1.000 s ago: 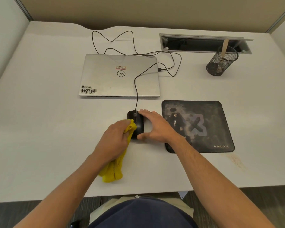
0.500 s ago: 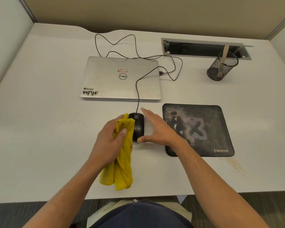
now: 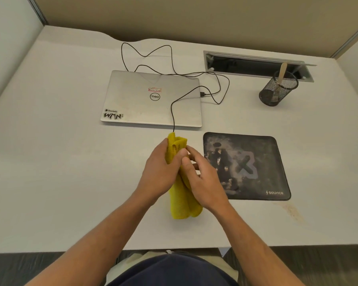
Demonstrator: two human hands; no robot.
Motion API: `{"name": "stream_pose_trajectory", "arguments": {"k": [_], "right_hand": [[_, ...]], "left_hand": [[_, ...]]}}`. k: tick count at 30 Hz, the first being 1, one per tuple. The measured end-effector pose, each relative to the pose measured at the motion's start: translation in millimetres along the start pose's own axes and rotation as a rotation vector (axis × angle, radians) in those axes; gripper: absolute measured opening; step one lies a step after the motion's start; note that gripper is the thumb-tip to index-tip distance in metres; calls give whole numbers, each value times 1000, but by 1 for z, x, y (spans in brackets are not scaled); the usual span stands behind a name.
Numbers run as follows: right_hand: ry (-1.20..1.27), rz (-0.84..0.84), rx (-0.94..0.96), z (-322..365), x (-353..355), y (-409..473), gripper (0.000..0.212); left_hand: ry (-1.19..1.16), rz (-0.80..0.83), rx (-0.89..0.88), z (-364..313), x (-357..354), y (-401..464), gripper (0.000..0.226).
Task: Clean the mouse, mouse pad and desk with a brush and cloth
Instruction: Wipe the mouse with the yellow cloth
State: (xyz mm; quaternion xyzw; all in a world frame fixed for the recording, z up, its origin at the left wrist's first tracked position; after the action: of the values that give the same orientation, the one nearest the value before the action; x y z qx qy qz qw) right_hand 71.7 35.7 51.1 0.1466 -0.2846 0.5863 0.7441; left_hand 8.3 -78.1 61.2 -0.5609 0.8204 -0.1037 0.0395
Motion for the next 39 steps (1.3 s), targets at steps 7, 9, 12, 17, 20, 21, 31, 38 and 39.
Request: {"name": "stream_pose_trajectory", "arguments": {"k": [7, 9, 12, 17, 20, 21, 31, 38, 39], "right_hand": [[-125, 13, -83, 1, -5, 9, 36], [-160, -8, -120, -5, -6, 13, 37], [-204, 10, -217, -19, -3, 25, 53], [-285, 79, -243, -28, 9, 51, 43], [-401, 110, -189, -24, 12, 65, 35], [-448, 126, -167, -22, 10, 69, 35], [-757, 180, 1, -11, -19, 62, 49], [-757, 174, 46, -3, -24, 9, 42], [-760, 172, 49, -1, -25, 2, 42]], "left_hand": [[-459, 214, 192, 1, -10, 0, 42], [-506, 239, 184, 3, -5, 3, 28], [-405, 169, 74, 14, 15, 12, 32], [470, 229, -251, 46, 48, 27, 78], [675, 371, -316, 68, 52, 28, 98], [703, 390, -338, 73, 52, 28, 100], [668, 339, -450, 87, 50, 33, 91], [663, 320, -473, 93, 50, 33, 88], [661, 320, -474, 93, 50, 32, 86]]}}
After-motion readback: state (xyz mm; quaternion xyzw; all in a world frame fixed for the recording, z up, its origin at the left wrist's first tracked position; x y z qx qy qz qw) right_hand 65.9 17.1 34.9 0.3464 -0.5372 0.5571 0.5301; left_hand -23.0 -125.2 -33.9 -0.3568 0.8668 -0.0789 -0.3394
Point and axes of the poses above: each hand's wrist, its own y-axis towards the middle knuckle, its own x-axis out of the back of the hand, z = x × y, the point moved 4 cm from there along y, towards the middle knuckle, and after that the axes turned 14 degrees about -y, right-handed, at the moved point
